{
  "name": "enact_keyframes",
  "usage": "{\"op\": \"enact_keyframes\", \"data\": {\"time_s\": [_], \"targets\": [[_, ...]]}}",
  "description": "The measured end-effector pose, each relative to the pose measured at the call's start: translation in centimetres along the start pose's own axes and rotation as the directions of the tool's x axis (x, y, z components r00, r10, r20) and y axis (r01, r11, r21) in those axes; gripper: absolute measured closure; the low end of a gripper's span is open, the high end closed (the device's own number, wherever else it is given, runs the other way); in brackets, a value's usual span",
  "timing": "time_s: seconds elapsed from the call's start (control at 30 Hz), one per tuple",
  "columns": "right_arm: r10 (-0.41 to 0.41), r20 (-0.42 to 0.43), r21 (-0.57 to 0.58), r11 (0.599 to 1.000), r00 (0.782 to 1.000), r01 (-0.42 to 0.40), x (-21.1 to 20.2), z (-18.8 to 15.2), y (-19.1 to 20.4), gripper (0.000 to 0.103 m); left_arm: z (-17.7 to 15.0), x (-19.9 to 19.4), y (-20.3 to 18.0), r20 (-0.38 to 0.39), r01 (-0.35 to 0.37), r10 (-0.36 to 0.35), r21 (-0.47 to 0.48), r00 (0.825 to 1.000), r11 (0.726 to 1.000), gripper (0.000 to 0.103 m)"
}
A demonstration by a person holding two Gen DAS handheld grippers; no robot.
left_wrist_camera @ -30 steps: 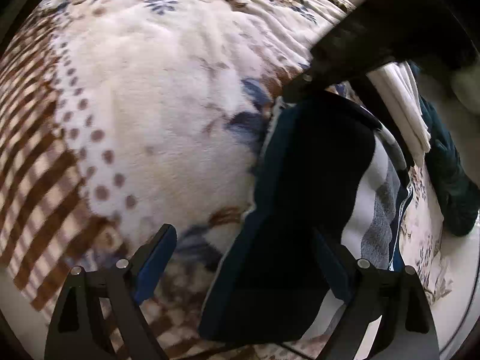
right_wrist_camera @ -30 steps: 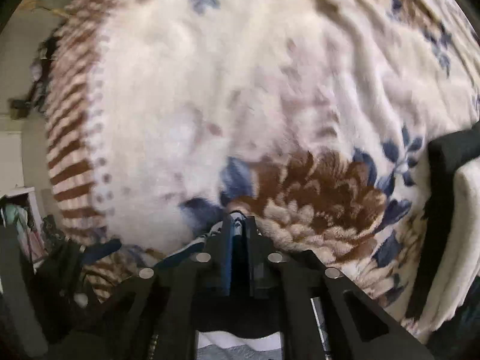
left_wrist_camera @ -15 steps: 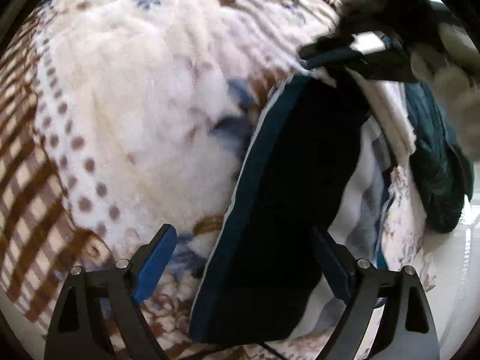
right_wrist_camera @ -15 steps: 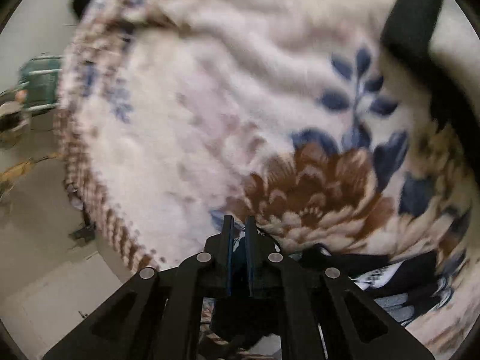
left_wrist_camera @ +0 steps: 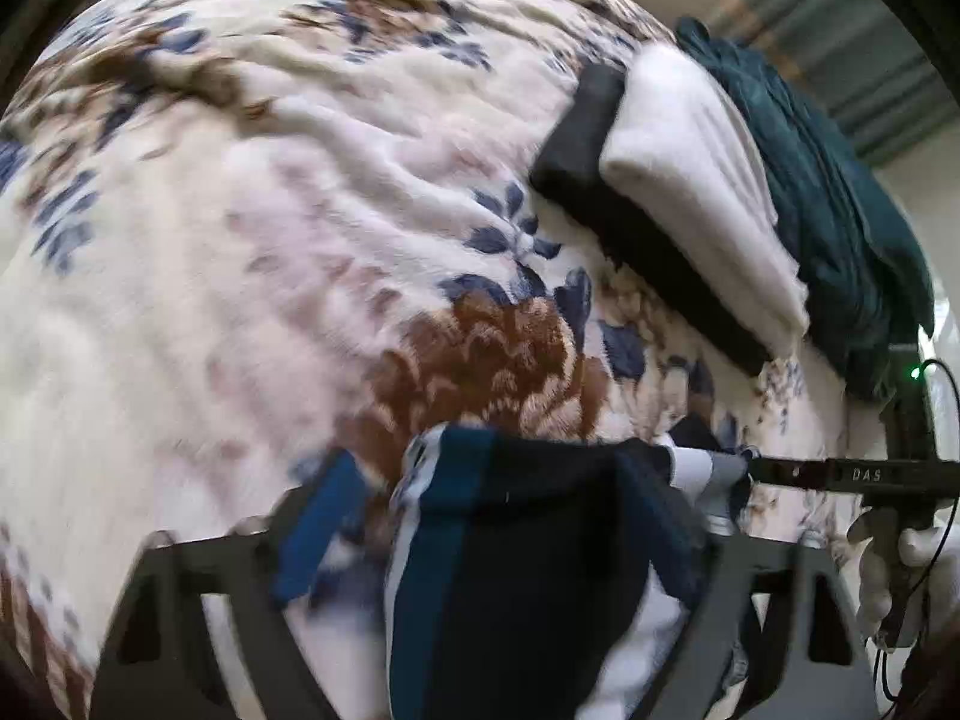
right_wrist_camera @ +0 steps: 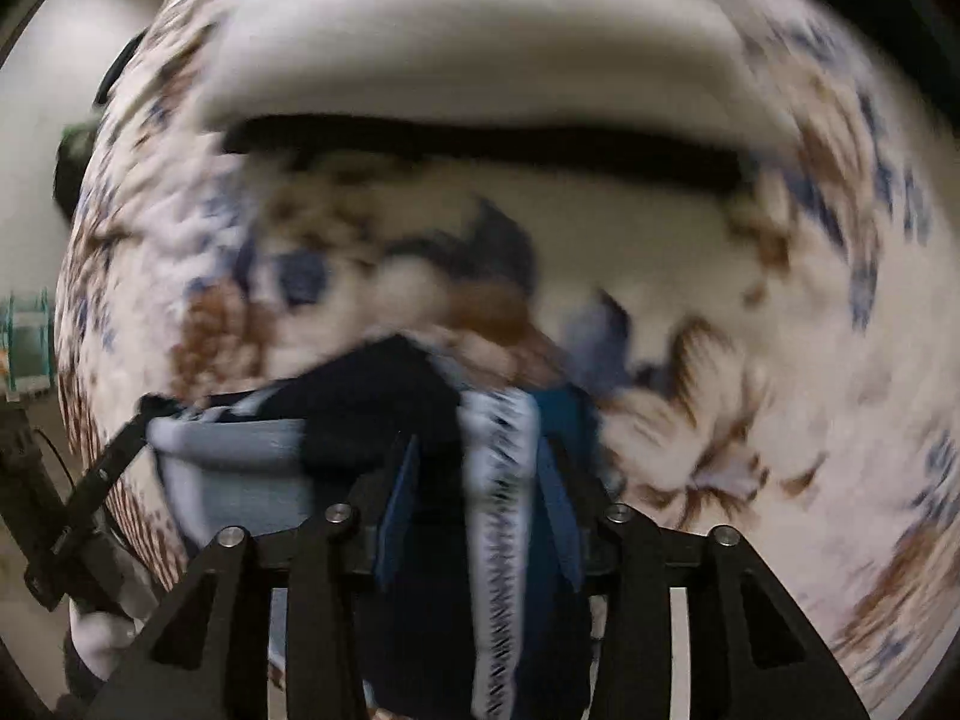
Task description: Fold small clothes
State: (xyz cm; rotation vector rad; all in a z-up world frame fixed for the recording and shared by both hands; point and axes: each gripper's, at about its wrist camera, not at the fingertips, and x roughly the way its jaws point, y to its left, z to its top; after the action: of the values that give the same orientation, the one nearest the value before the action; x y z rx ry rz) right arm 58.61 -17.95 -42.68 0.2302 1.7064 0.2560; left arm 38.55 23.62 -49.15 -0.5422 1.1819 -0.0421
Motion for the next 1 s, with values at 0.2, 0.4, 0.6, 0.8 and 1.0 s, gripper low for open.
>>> {"op": "enact_keyframes", "data": {"time_s": [0.2, 0.4, 0.6, 0.8, 1.0], "targets": [[0.094, 0.172, 0.035, 0.994, 0.980, -0.102, -0.8, -1.3, -1.1, 0.099, 0.1, 0.2, -0.3, 0.023, -0.025, 0.024, 0.049, 0.999, 0.998, 0.083], [0.057, 0.318, -0.021, 0.998, 0.947, -0.053, -5.2, -0.6, 0.3, 0.100, 0.3, -0.4, -0.3, 0.026, -0.066, 0.065, 0.036, 0.998, 0.997, 0.084], [0.055, 0.148, -0.009, 0.998, 0.987, -0.055, -1.7, 2.3, 0.0, 0.100, 0.8, -0.3, -0.3, 0.005, -0.077, 0.077, -0.009, 0.997, 0.997, 0.083], [0.135, 0.136, 0.099, 0.984, 0.981, -0.149, -4.4, -4.0, -5.9, 0.053, -0.9, -3.8, 1.4, 0.034, -0.010, 0.016, -0.162, 0.999, 0.987, 0.054], [0.198, 0.020, 0.197, 0.960, 0.980, -0.198, -1.7, -12.7, -8.5, 0.054, -8.2, -7.2, 3.3, 0.001, -0.168, 0.175, -0.275, 0.985, 0.947, 0.012]]}}
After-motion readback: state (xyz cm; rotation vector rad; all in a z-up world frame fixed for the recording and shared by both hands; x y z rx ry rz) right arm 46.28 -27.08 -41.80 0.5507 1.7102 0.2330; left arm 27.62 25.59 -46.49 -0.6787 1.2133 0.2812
